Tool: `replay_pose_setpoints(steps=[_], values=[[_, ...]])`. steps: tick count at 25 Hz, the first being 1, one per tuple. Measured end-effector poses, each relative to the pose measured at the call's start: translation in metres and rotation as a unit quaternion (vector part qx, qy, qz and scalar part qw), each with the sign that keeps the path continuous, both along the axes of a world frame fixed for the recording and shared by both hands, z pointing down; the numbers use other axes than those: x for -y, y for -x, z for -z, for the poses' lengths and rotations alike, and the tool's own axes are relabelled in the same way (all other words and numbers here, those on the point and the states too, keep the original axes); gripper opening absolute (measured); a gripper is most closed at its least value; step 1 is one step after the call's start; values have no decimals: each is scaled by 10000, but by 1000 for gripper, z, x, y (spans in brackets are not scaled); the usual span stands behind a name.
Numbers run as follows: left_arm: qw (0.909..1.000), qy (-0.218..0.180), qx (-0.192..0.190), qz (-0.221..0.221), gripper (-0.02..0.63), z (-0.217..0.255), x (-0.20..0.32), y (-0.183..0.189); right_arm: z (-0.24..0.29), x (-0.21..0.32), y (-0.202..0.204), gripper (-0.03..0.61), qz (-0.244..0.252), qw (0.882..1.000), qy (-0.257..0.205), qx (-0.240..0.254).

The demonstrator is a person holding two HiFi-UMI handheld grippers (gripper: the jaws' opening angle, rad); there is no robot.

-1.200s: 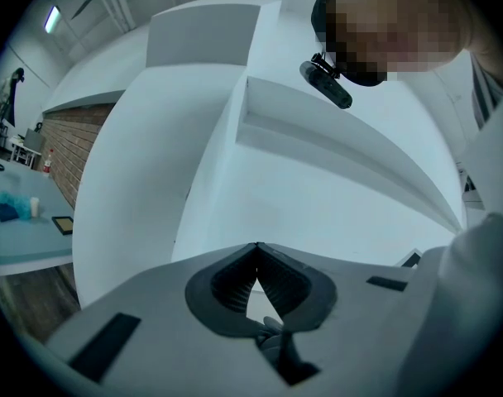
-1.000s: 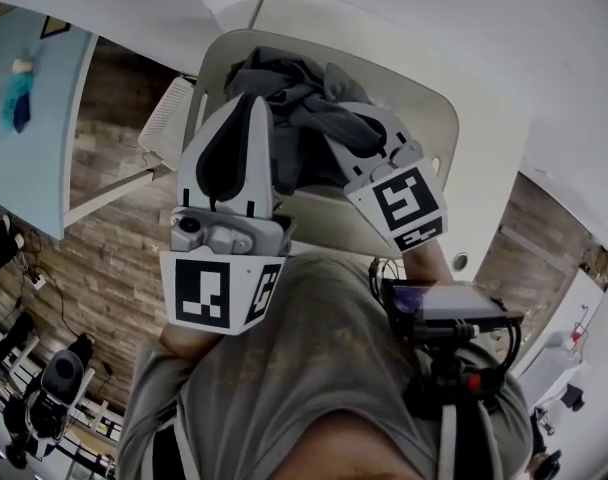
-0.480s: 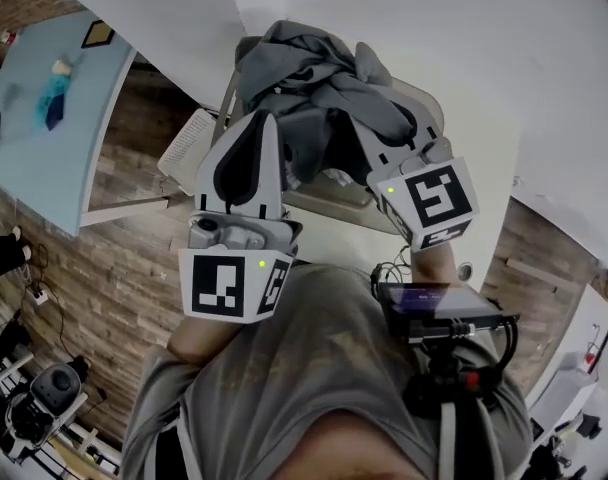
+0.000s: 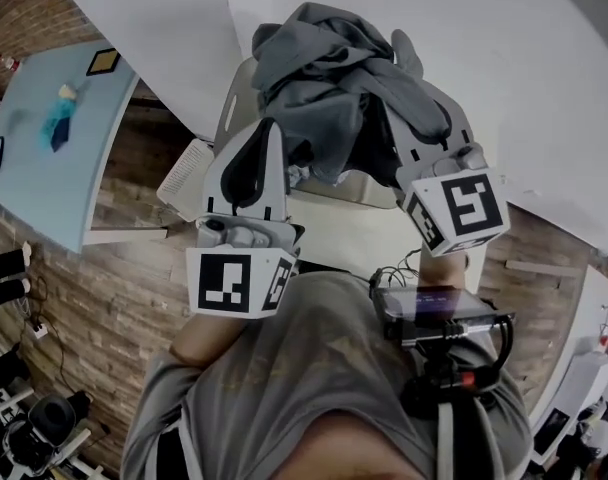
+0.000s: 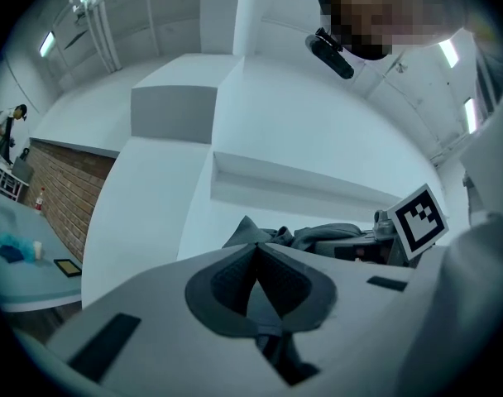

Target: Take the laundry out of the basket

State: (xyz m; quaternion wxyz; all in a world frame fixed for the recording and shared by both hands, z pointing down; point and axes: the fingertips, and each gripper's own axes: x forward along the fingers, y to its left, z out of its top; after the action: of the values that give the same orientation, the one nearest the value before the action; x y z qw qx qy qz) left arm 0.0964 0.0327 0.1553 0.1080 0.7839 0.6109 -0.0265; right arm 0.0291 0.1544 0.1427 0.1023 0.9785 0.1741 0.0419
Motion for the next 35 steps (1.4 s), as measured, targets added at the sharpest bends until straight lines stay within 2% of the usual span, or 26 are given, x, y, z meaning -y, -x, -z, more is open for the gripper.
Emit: replay_pose_setpoints(steps=[9,15,20,25,35], values=[[9979,98,-81,-635,9,3,20,59,26,19,93,46,-952,9947,243,-308],[9924,72,-41,-1225,9,1,27,113,27,31,177,46,-1786,9831,262,-313],[9867,5,-36,-1625,9,-1,16,158,18,32,238,46,-2248,9738,164,-303],[9826,-37,-85,-1853,9,-5,-11,186,1,19,271,46,-2407,9700,30,-332],[9800,-108,-101,-1984,9,-8,-63,239,-46,-14,312,46,-2277,9730,-347,-140]])
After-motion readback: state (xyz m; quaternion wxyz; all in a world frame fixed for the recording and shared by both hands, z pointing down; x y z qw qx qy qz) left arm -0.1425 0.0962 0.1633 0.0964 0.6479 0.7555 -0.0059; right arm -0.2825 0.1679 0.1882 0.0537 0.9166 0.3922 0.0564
